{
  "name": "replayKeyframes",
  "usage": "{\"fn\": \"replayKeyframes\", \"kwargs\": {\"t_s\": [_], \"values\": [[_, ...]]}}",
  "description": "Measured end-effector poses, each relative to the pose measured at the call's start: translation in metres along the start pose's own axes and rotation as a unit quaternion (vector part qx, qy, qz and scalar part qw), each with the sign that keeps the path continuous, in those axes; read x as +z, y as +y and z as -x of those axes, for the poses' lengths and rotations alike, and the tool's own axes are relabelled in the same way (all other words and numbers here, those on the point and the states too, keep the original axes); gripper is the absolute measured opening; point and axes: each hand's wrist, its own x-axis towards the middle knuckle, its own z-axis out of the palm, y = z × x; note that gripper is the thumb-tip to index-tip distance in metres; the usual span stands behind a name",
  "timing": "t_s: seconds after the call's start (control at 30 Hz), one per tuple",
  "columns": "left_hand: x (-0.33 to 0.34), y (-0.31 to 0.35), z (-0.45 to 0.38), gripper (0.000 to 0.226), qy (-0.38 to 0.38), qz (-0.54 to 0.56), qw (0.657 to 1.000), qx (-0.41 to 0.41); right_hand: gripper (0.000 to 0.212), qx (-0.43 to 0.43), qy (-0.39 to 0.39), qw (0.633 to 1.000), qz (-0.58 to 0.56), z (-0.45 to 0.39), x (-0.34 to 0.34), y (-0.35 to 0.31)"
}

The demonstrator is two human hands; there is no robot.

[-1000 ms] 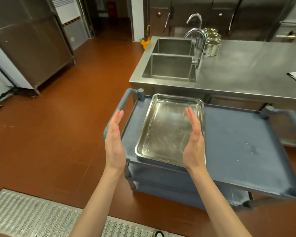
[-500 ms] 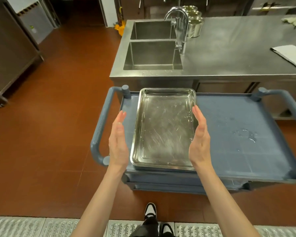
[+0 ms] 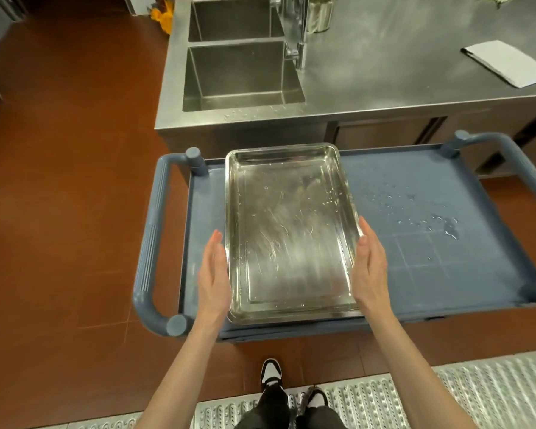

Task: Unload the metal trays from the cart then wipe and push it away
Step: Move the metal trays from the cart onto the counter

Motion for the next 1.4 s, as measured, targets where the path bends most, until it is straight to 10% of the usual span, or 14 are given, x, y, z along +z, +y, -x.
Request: {"fn": "replayKeyframes", "kwargs": {"t_s": [0.57,0.9,1.4], "values": [[0.021,-0.044,-0.025,0.053,0.023,-0.027,0.990,-0.139,0.054,0.148,-0.023,0.965,0.217,-0.023,0.004,0.047],[0.020,-0.033,-0.025,0.046,0.035,-0.074,0.990,-0.112,0.011,0.165,0.058,0.974,0.141,-0.013,-0.006,0.036],[0.064,0.041,-0.021,0.040,-0.058,-0.047,0.997,0.010,0.023,0.186,0.188,0.964,0.028,0.015,-0.098,0.013]]}}
